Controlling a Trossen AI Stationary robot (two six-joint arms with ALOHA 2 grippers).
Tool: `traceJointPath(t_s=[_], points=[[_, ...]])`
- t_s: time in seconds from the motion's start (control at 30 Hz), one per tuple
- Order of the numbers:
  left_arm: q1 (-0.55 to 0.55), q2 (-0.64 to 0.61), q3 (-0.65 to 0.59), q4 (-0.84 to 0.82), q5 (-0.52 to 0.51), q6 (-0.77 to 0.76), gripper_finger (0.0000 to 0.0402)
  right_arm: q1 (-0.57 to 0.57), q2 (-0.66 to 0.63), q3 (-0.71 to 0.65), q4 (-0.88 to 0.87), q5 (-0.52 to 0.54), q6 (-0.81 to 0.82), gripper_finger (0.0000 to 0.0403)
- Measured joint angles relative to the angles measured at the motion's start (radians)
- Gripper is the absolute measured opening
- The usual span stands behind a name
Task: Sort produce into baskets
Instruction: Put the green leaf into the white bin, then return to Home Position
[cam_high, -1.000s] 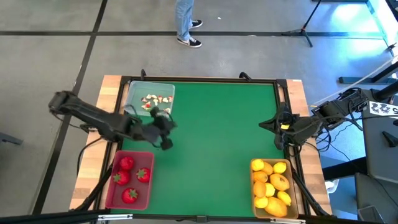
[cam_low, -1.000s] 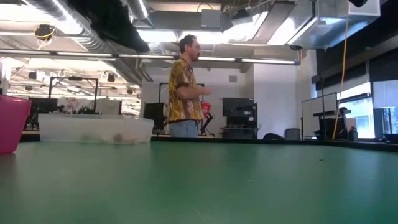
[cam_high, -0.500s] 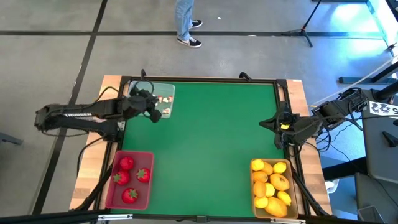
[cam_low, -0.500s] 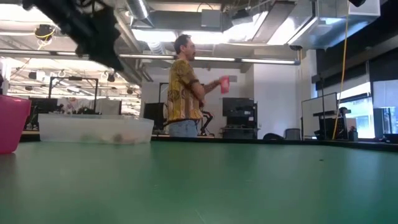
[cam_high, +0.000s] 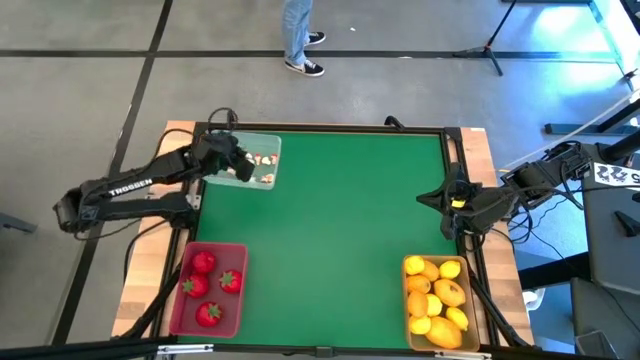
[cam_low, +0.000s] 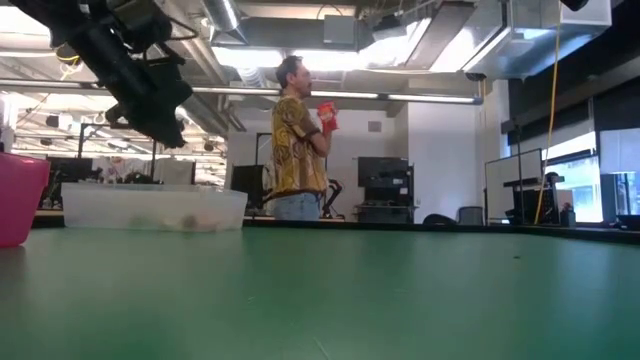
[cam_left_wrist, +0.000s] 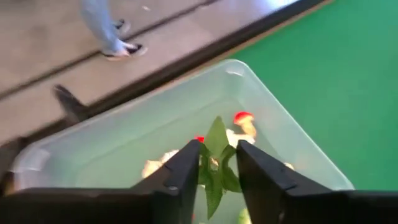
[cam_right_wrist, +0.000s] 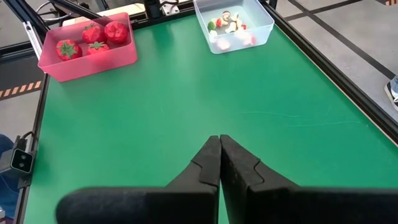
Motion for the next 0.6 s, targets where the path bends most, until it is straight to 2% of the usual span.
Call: traceJointPath(t_s=[0.13,0.33,0.6], points=[[0.034,0.000,0.000,-0.005,0.111,-0.002,0.0147,0.000,0.000,0.000,0.000,0.000,0.000,0.0005],[0.034,0.000,0.000,-0.021,0.115,-0.003,0.0201,0.000,0.000,0.000,-0.001,0.000,0.000,0.0005],[0.024,0.000,0.000,-0.038,0.116,-0.061,0.0221,0.000,-0.005,0.001,-0.001,0.042,-0.008,0.0005]])
